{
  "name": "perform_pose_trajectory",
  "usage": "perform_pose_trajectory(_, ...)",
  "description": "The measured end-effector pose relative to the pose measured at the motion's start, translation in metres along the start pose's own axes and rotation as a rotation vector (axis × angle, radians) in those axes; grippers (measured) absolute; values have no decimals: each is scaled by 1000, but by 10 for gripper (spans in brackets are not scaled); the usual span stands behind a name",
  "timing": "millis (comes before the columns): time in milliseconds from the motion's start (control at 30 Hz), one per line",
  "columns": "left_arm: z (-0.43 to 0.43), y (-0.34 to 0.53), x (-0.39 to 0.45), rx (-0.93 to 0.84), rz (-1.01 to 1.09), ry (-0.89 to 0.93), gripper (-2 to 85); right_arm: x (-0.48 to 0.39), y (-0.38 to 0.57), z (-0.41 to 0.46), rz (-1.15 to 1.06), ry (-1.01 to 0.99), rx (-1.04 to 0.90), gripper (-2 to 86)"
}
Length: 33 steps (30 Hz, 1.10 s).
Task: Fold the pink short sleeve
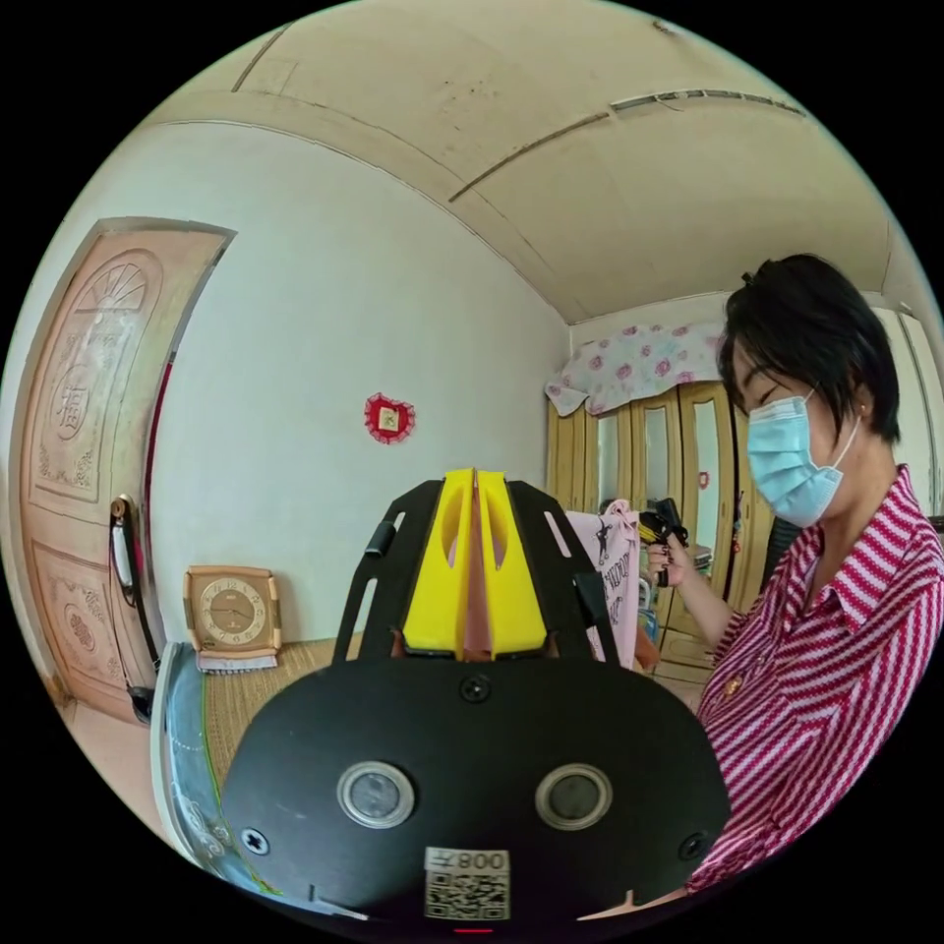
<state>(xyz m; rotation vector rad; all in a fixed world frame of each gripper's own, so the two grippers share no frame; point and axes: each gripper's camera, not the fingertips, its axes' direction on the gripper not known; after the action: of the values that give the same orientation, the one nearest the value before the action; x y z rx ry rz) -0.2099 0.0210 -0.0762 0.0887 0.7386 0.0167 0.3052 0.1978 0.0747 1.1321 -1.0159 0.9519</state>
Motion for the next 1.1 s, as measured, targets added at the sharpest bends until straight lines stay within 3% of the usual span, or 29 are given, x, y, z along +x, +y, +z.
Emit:
perform_pose_trajectory(133,78,-27,-61,-83,-22,-87,5,98,-34,26,50,9,-48,14)
perform_pose_trajectory(300,236,-26,-174,-332,-95,-246,9,279,-46,82,258,82,-171,25)
perform_pose_trajectory(467,358,69,-288,-682,-392,-308,21,512,70,118,751,273,-303,71)
perform_pose_trajectory(567,398,142,-319,-871,-531,-221,37,586,176,109,1009,375,-355,84)
perform_pose_trajectory(700,436,200,-336,-1055,-606,-149,59,619,269,89,1131,400,-352,87)
perform_pose_trajectory(800,466,205,-359,-1089,-647,-133,67,628,297,80,1115,419,-370,89)
perform_pose_trajectory(1100,610,167,-400,-1156,-469,-152,77,646,286,151,801,623,-655,125)
